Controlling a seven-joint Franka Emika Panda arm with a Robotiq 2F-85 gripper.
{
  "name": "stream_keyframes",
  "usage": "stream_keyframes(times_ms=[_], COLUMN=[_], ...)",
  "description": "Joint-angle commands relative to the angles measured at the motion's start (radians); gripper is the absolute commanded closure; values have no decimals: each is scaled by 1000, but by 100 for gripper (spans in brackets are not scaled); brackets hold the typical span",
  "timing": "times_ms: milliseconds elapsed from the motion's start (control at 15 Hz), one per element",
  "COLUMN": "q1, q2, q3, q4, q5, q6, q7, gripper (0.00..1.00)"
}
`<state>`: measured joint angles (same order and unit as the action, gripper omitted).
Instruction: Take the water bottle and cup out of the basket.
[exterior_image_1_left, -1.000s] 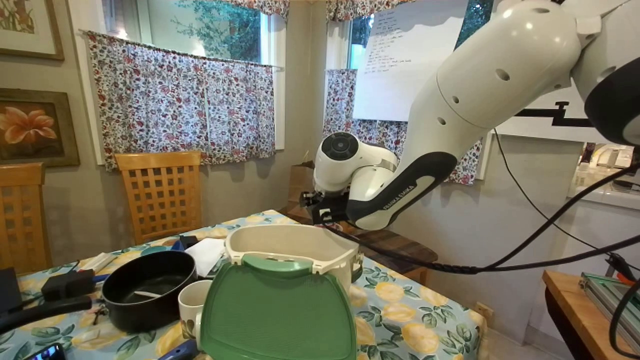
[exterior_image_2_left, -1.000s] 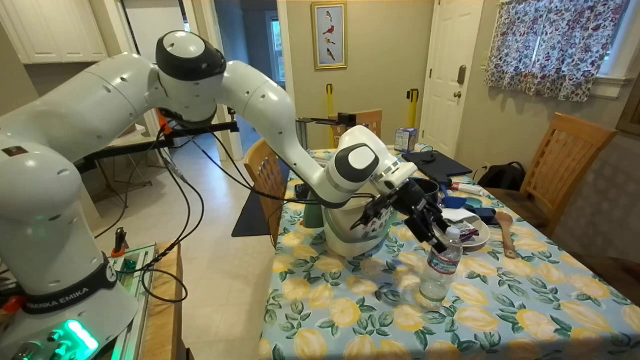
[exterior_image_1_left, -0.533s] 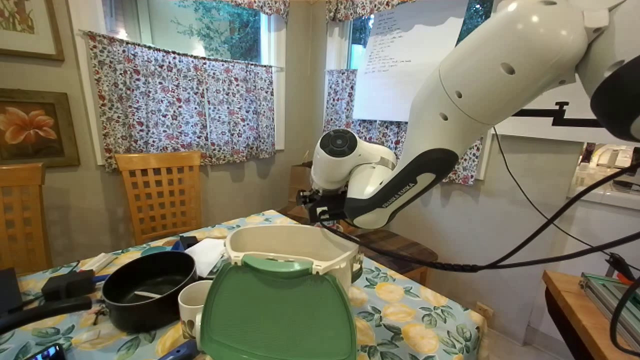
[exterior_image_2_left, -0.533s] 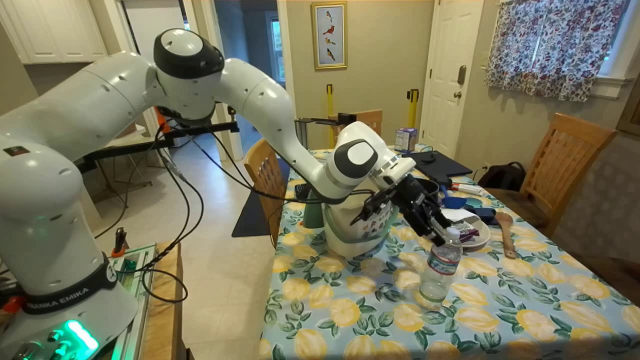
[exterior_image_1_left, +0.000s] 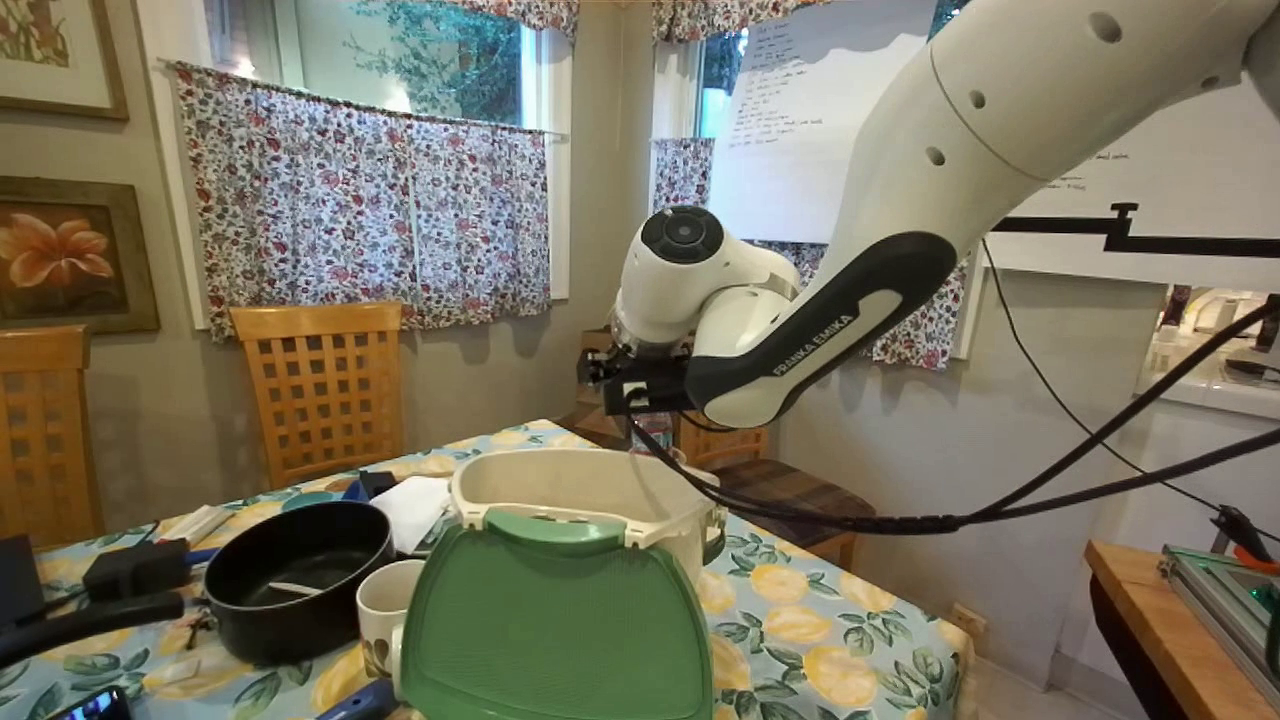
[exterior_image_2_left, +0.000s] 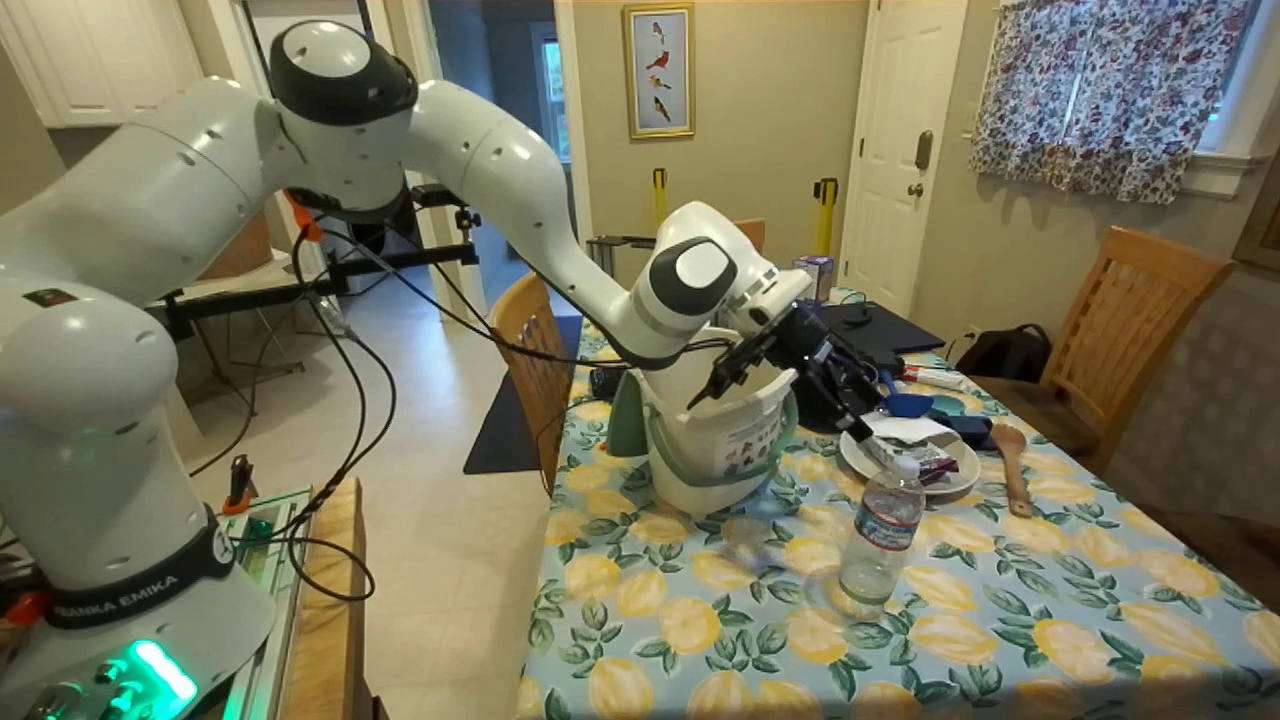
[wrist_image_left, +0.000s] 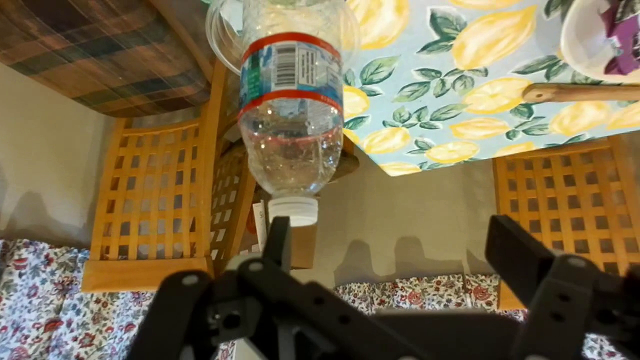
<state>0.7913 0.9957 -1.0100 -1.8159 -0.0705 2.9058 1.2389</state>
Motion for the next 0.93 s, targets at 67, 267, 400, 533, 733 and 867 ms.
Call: stream_keyframes(times_ms=[67,267,400,533,733,867], q1=[27,16,8,-2,-34,-48], q2=[-236,-363,-453,-536,-662,-720], q3=[72,124,155,185,248,268], q4=[-129,-179,-221,-265,-332,-361], q5=[-7,-12,-15,-19,-30,-58], q6=[7,4,-7,-27,-64,-115], q7=[-153,-249,-306,-355,-416,-412], gripper=[0,0,0,0,0,0])
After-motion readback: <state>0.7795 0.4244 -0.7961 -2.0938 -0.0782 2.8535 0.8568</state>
